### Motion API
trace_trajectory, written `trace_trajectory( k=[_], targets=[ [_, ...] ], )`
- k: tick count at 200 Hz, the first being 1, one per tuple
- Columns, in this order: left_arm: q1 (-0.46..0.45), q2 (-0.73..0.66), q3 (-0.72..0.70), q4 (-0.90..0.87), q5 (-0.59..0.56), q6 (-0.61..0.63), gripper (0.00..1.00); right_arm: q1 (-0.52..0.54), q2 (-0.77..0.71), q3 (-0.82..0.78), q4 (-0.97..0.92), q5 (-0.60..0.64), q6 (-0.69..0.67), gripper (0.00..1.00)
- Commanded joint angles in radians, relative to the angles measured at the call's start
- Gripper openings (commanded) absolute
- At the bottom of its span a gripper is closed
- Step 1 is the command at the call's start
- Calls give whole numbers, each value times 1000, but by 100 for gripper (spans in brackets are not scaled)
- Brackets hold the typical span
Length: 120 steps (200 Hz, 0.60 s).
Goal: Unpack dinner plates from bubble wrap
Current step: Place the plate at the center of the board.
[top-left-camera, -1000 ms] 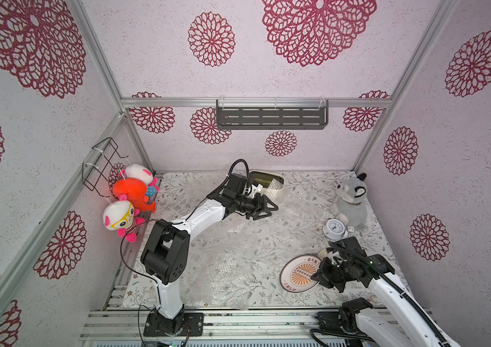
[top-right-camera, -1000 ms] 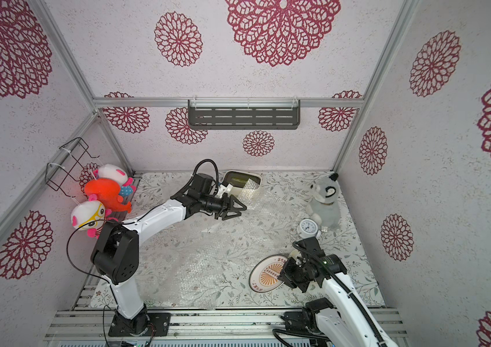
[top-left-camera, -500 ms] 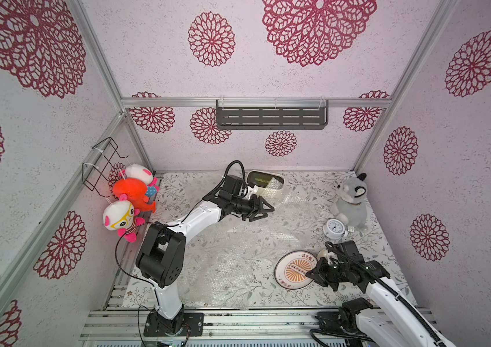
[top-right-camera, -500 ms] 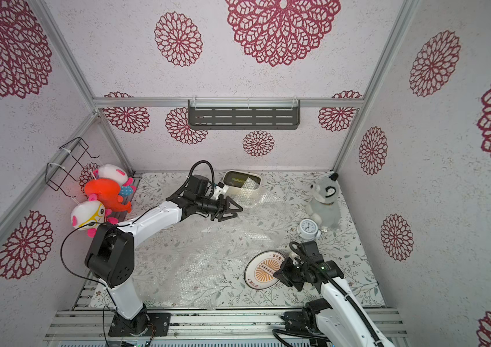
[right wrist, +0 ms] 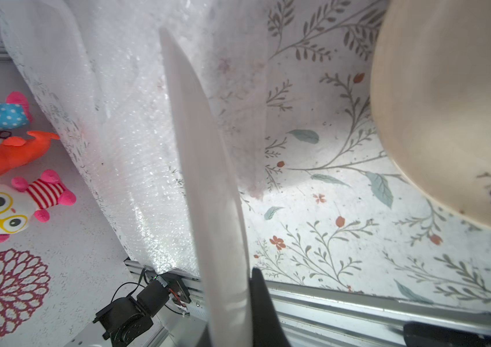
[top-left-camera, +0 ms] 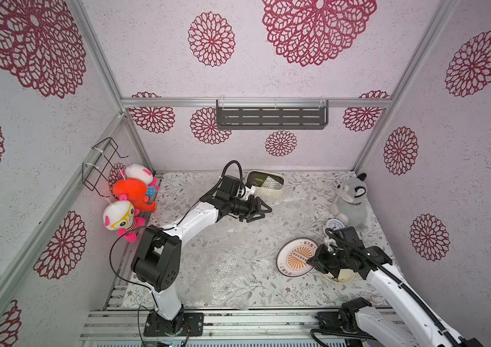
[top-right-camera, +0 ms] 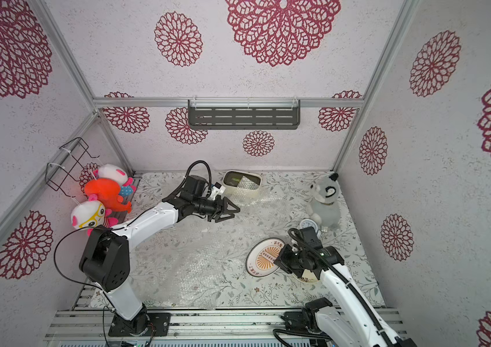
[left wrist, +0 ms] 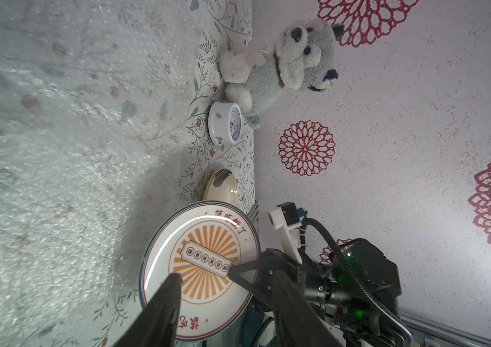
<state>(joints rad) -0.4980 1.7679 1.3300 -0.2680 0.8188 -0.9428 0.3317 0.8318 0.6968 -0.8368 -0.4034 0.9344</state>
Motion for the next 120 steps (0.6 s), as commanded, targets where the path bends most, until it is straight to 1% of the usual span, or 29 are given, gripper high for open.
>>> trace_trajectory(
  k=[1,27,60,86,120],
  targets=[
    [5,-20,-17,33,-11,-2,52,4,-79,5,-210,1,-3,0],
    [6,-8,-14,57,-13,-18,52,4,-157,-43,-307,-12,-5,0],
    [3,7,1,58,-14,-25,52,4,-194,-105,-308,-51,1,0],
    [1,5,-2,52,-23,-26,52,5,-180,-168,-254,-70,-5,0],
    [2,-5,-11,34,-29,-22,52,9,-114,-236,-90,-91,7,0]
  ],
)
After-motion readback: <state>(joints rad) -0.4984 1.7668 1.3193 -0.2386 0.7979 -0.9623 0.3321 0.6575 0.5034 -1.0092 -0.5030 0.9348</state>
